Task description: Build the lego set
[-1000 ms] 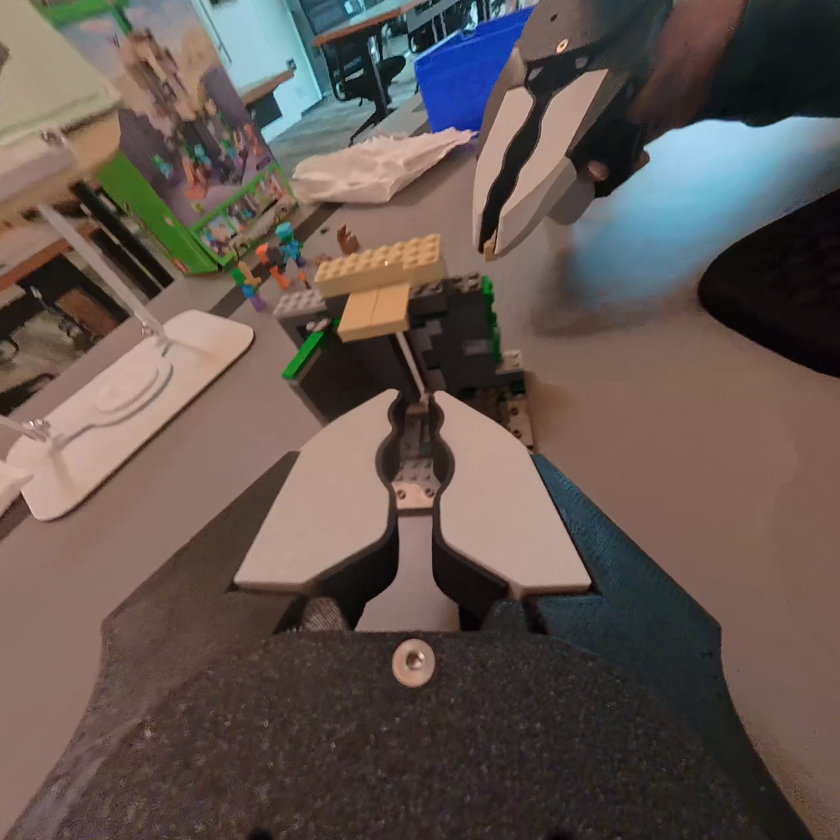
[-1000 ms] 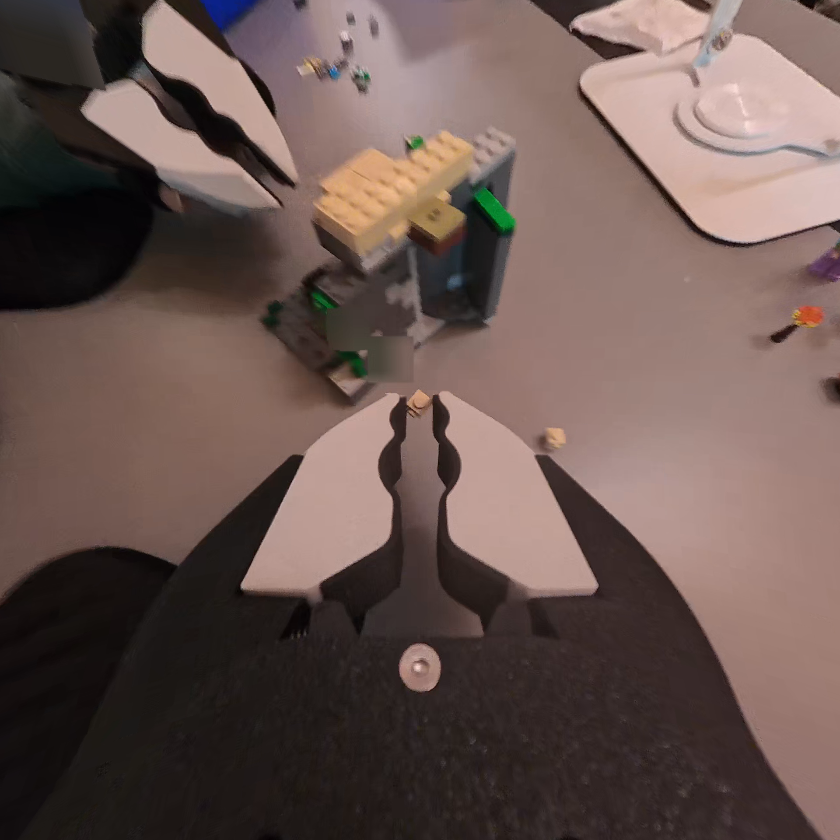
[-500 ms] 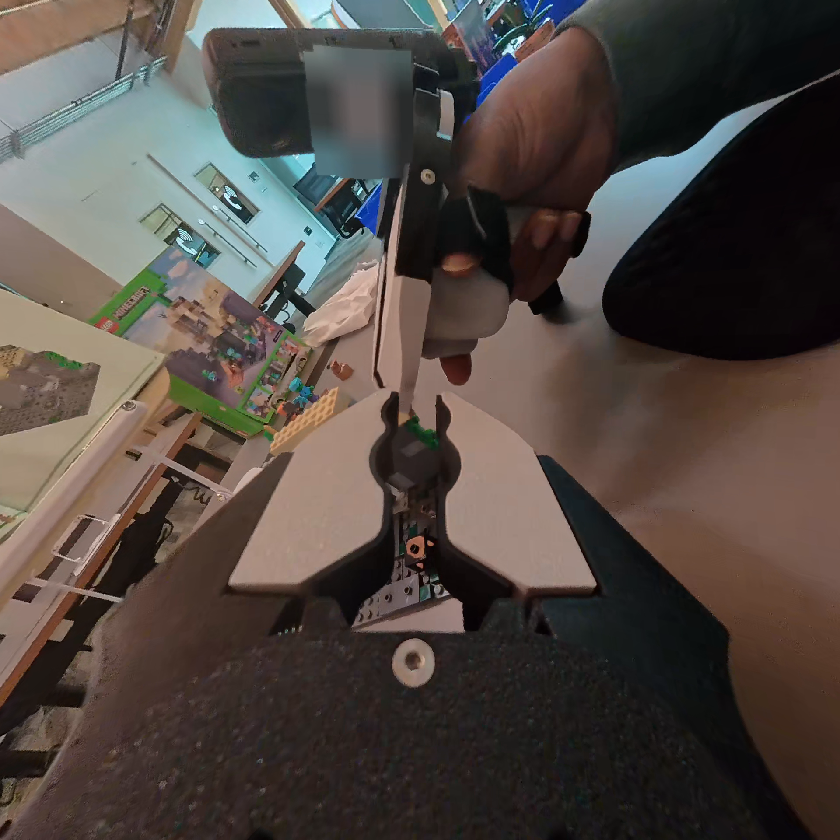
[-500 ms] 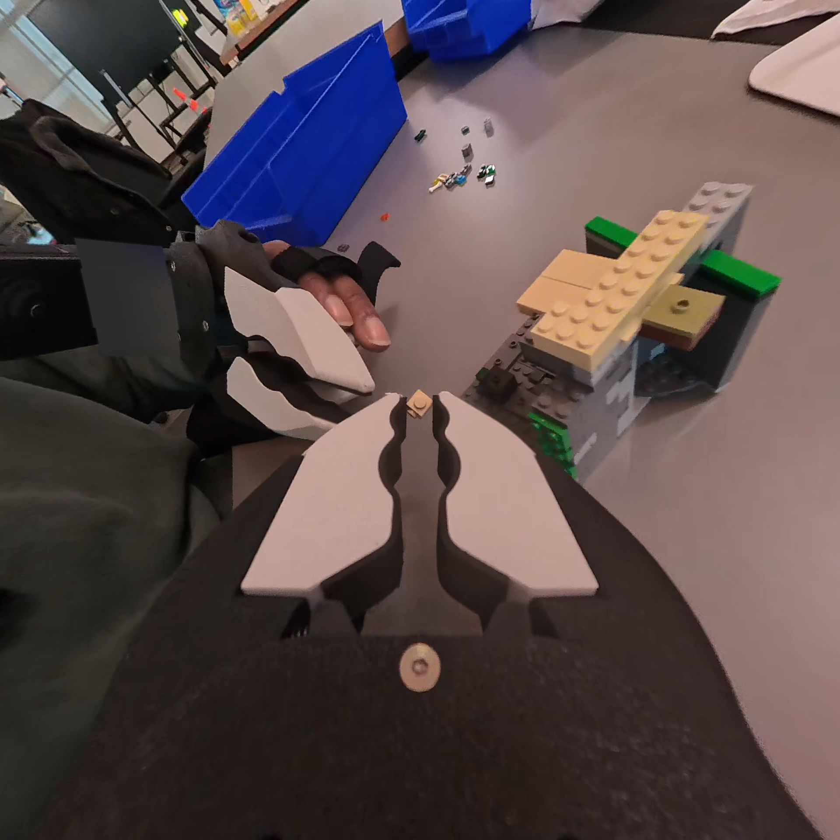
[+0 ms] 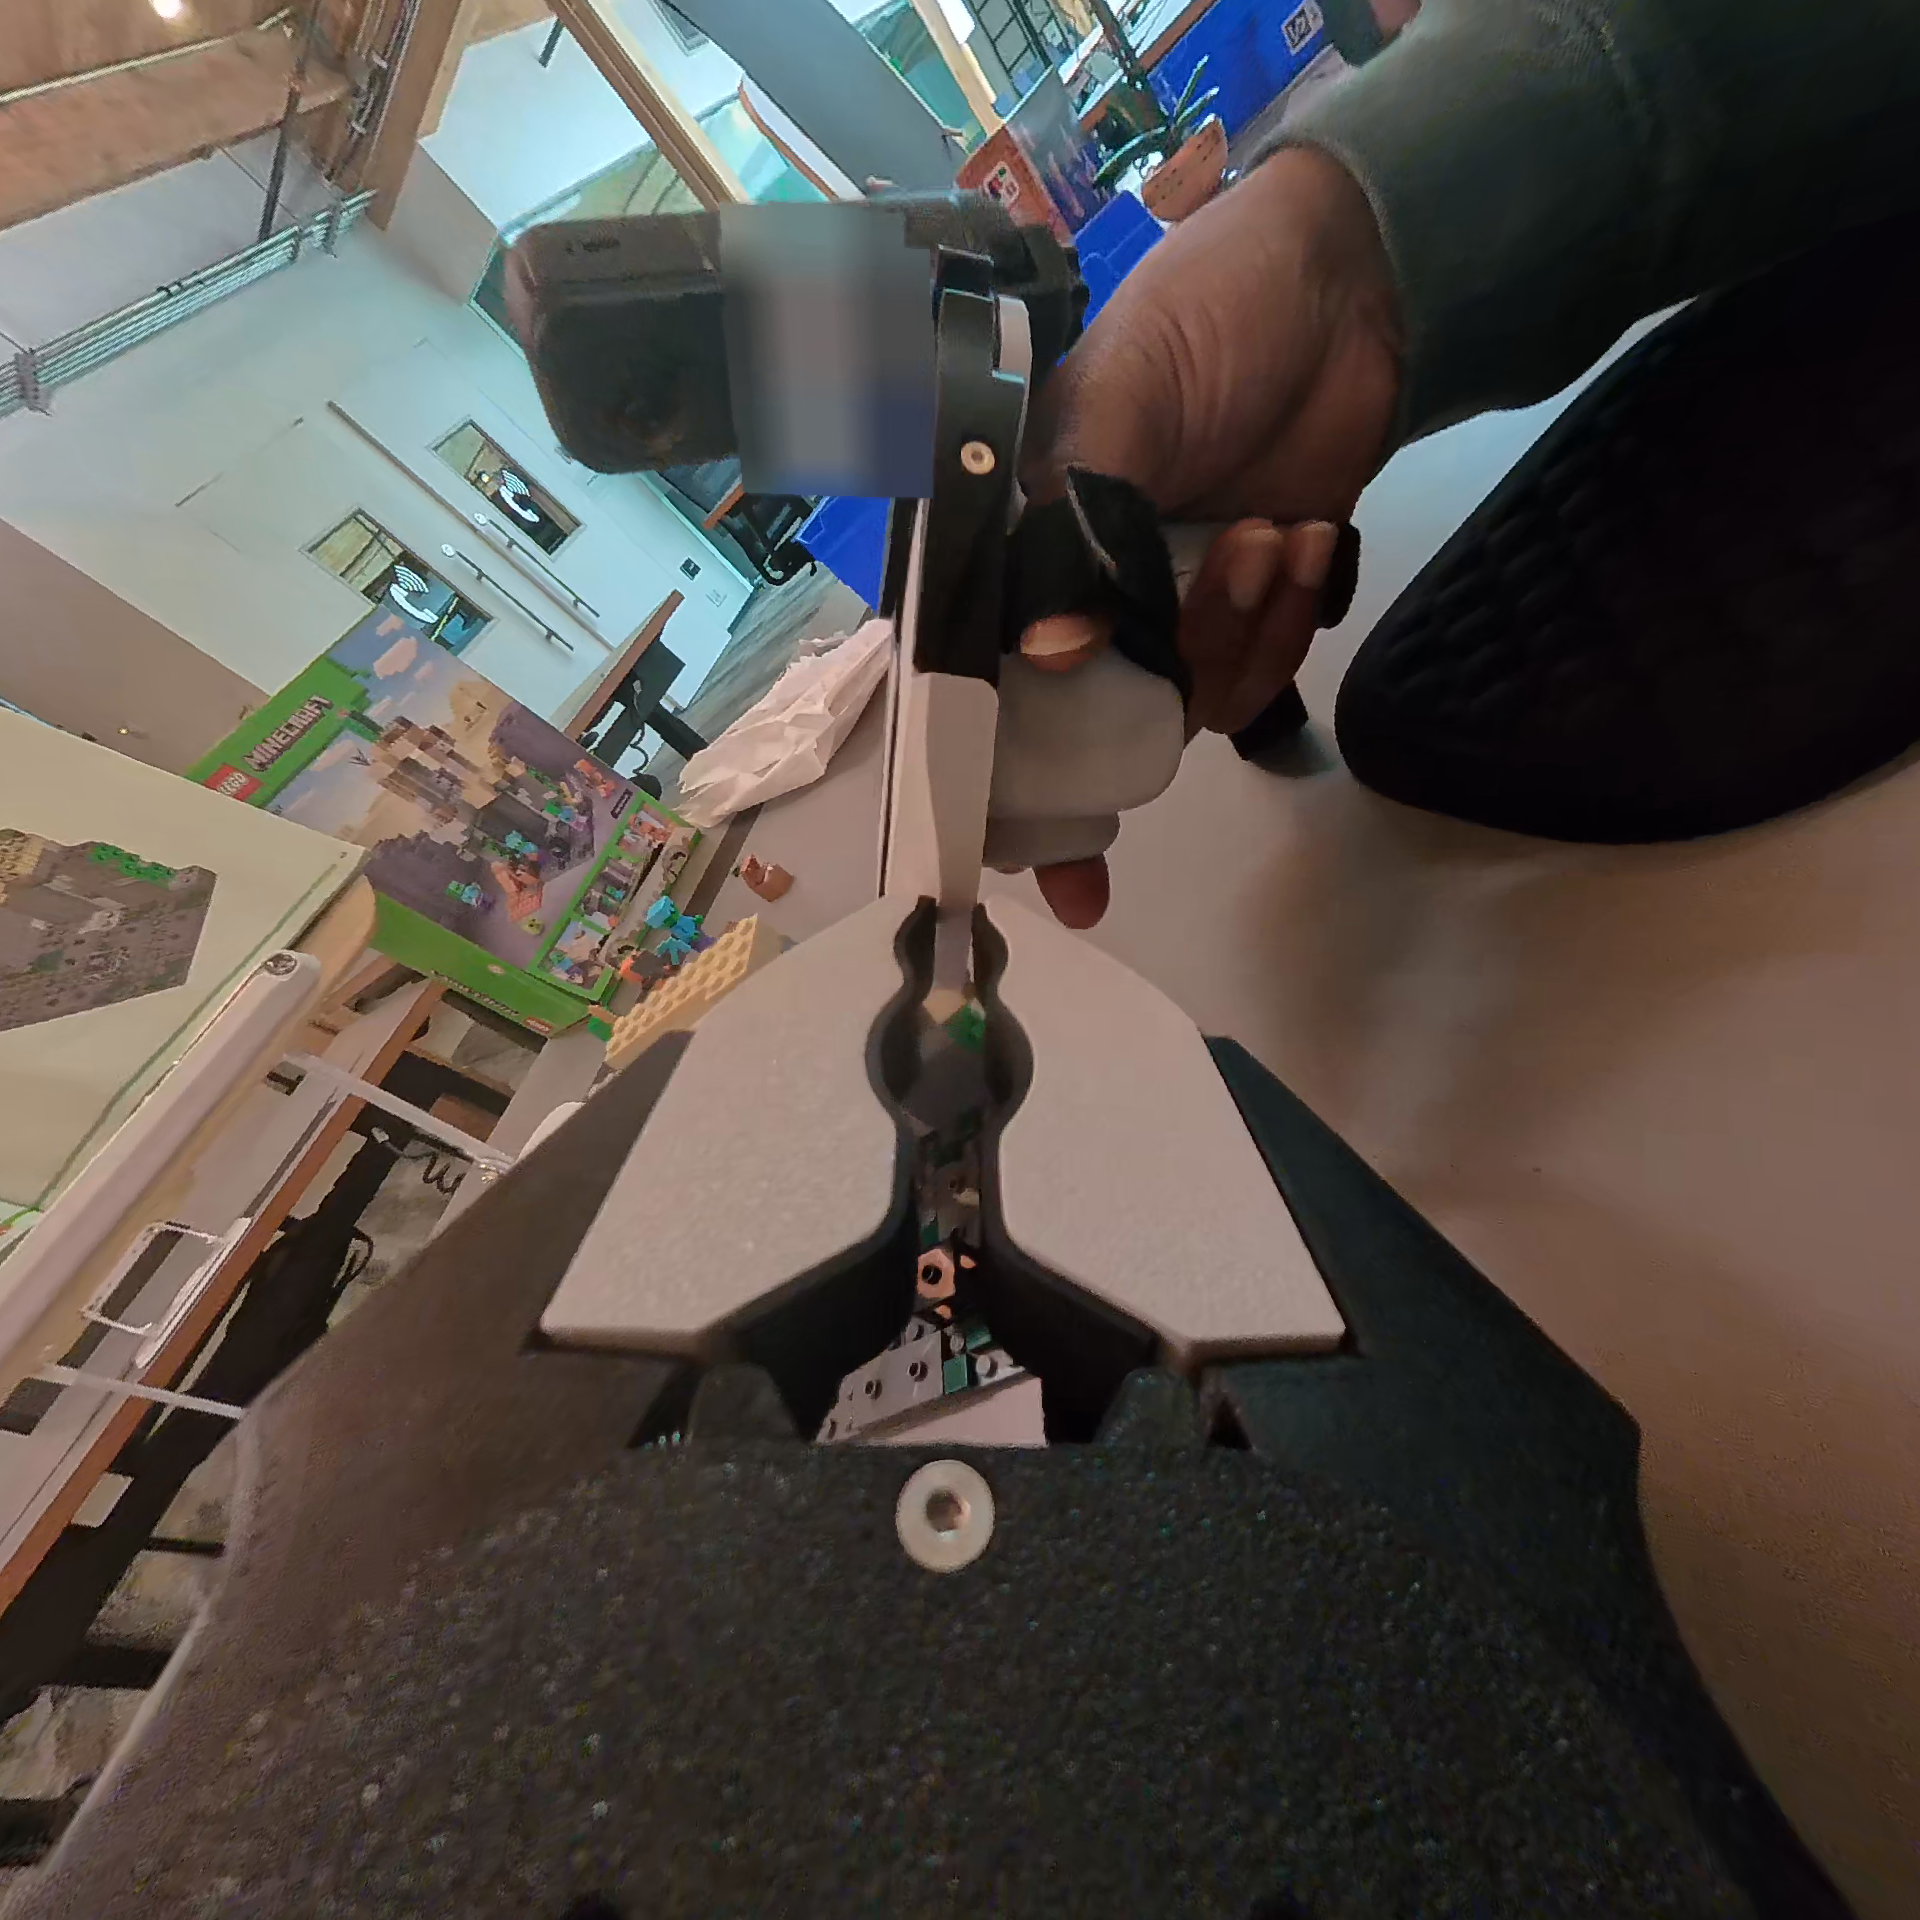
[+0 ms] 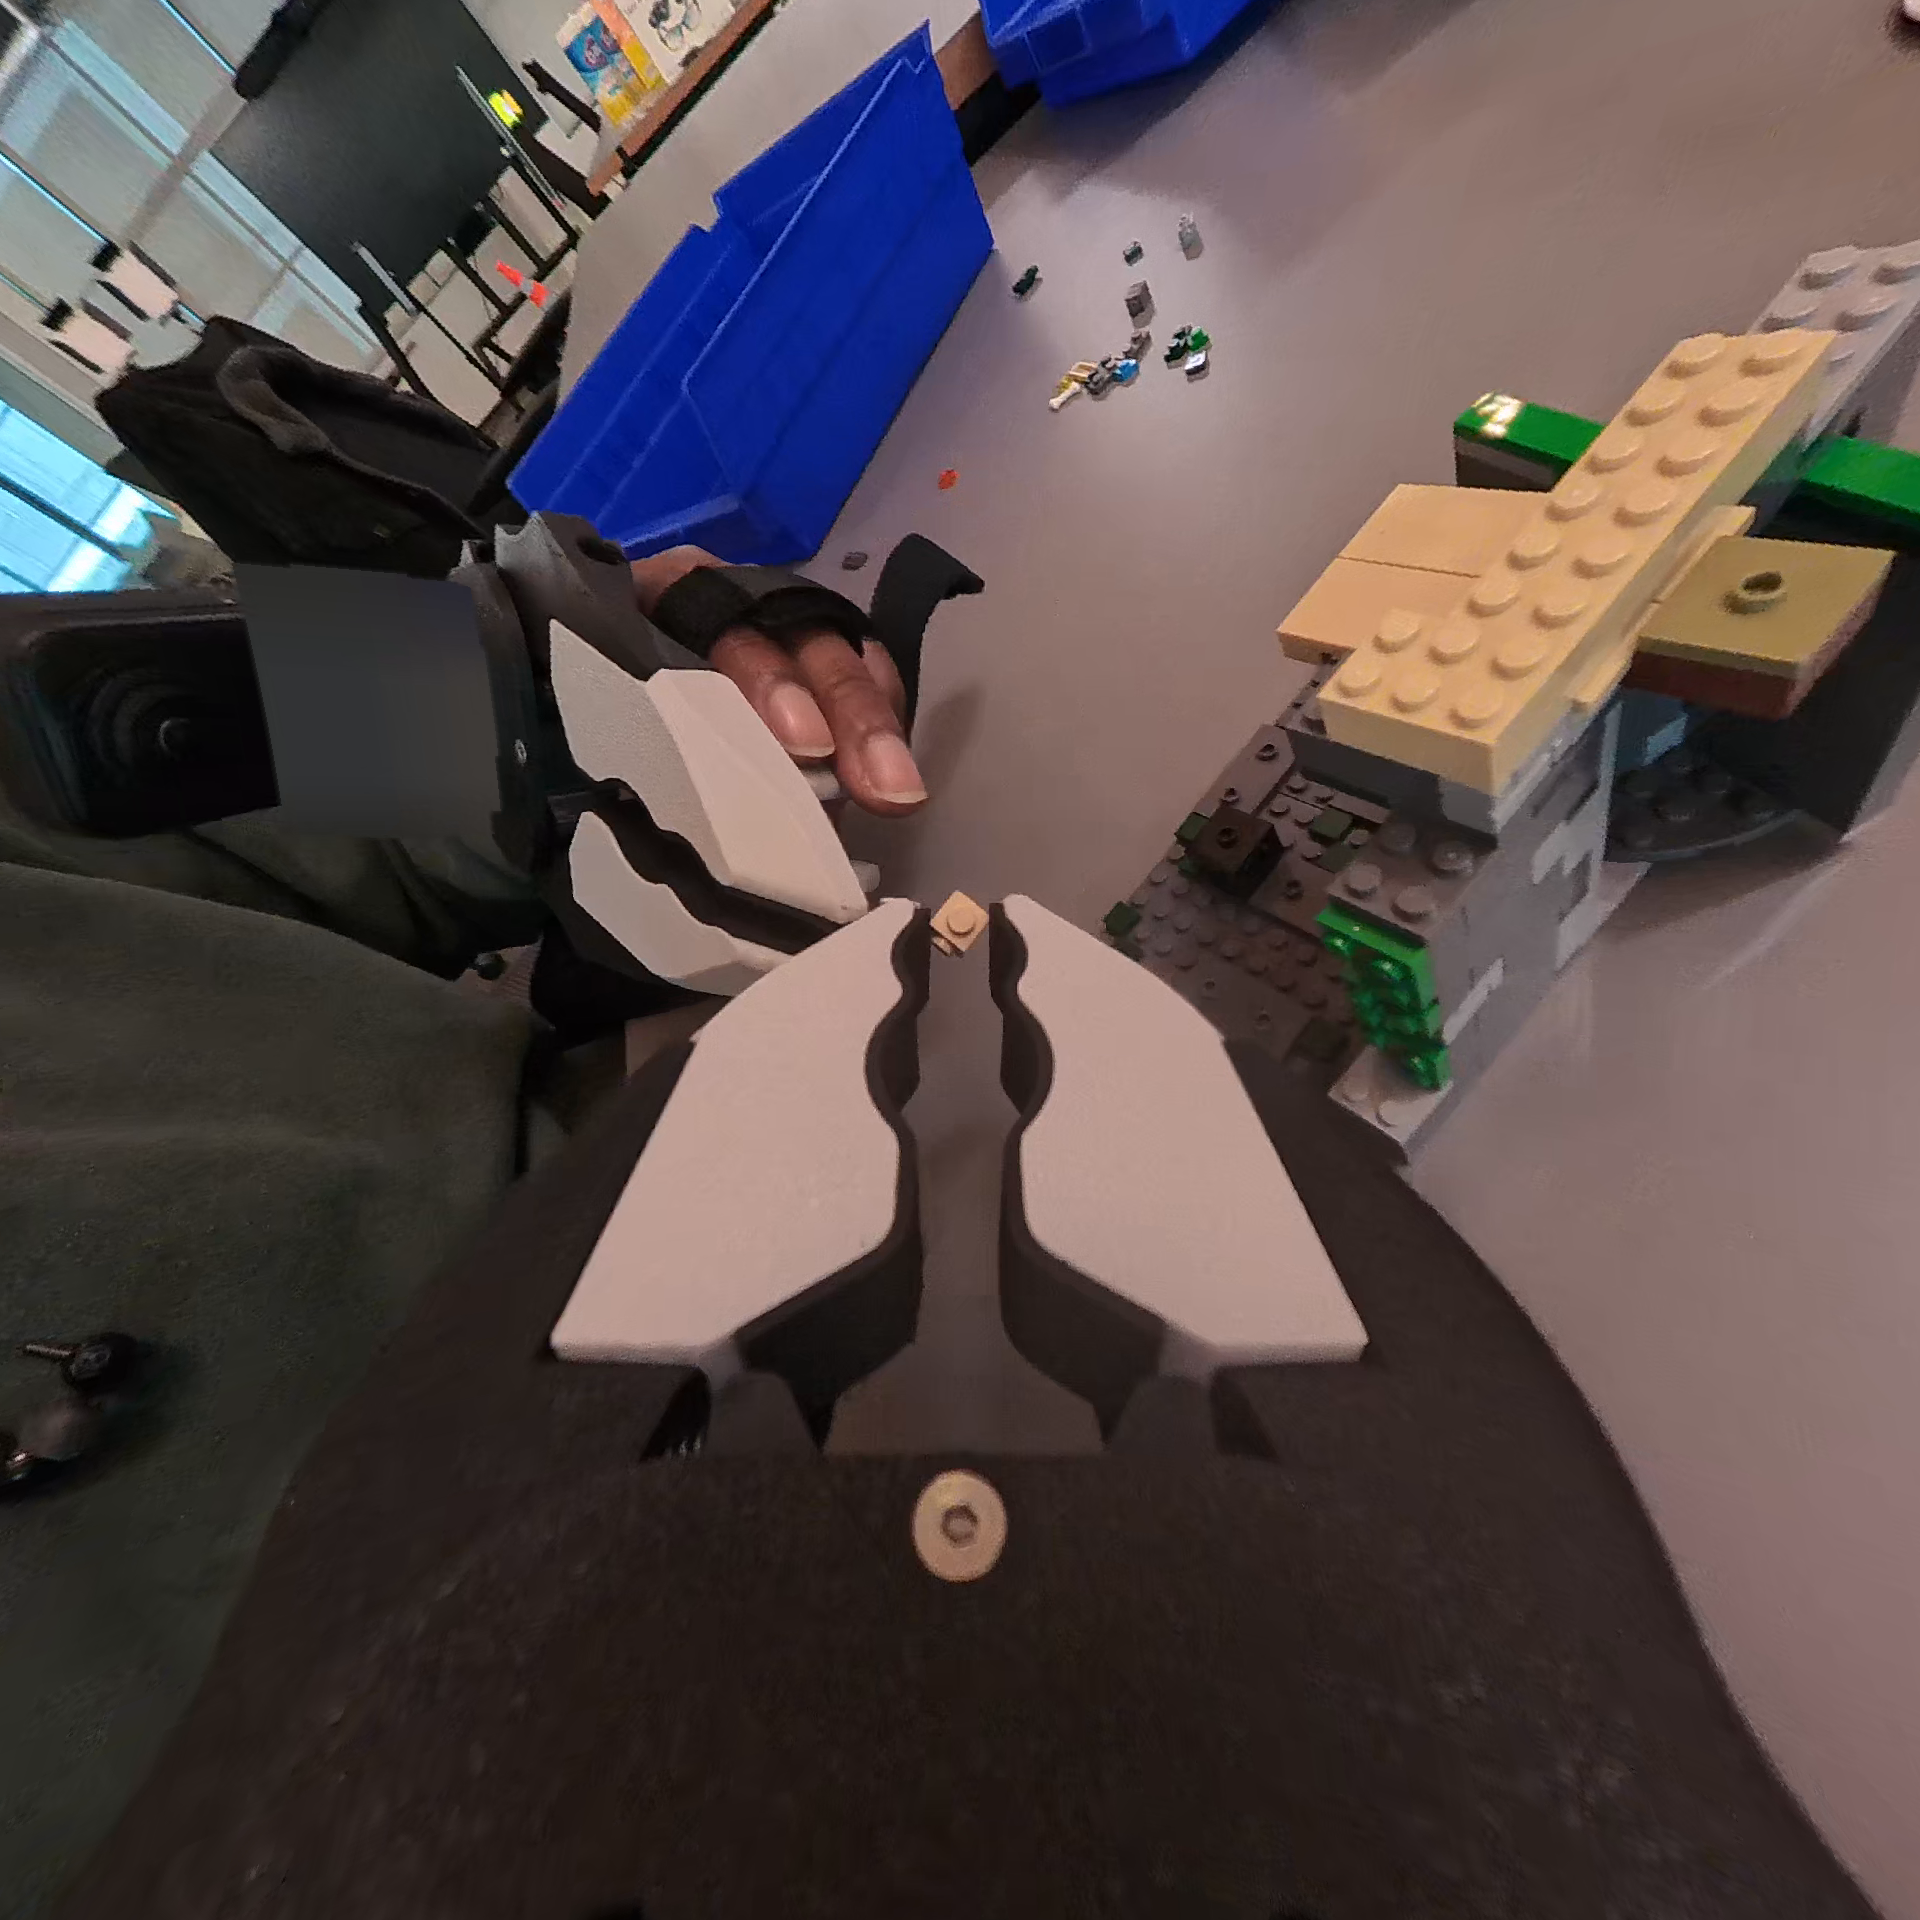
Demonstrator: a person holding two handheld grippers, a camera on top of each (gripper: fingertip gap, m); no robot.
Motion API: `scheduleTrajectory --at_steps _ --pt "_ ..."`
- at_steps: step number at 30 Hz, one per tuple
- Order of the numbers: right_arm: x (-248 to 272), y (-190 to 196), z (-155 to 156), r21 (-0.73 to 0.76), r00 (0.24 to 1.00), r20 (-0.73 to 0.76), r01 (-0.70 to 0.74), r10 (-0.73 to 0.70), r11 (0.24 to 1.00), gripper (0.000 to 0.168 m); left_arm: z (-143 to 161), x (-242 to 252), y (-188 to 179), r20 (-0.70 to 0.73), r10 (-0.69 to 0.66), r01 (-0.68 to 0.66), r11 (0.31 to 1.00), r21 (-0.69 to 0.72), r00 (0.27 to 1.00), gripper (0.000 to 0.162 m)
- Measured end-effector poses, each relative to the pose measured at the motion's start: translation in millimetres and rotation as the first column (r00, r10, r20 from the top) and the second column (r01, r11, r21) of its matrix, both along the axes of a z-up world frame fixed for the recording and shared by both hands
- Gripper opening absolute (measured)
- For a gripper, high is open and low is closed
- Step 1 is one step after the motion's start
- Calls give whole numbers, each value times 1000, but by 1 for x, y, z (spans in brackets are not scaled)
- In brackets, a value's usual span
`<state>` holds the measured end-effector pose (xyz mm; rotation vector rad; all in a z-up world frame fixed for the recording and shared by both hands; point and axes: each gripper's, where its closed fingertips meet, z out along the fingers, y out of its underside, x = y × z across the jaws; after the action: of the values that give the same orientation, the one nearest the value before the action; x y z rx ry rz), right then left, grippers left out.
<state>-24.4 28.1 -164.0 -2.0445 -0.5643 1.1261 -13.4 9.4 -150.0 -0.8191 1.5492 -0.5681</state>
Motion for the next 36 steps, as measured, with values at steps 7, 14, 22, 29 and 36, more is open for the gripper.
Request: scheduleTrajectory --at_steps 7,14,22,29,36 --pt "1 -5 7 28 998 -52 -39 40 999 10 7 -3 1 31 -6 7 999 -33 1000 0" --pt "1 -7 12 13 991 -119 -54 55 998 10 5 -3 1 24 -7 7 1000 8 1000 8" --pt "-2 -14 16 -11 982 -168 -87 84 996 10 2 -3 0 9 -3 2 998 68 1000 10" --pt "-2 -17 20 -55 970 -225 -102 87 993 10 5 -4 -2 17 -5 3 996 91 1000 7" --pt "-2 -21 30 -40 949 -299 -118 101 992 9 19 -11 5 83 -18 24 997 -73 996 0"
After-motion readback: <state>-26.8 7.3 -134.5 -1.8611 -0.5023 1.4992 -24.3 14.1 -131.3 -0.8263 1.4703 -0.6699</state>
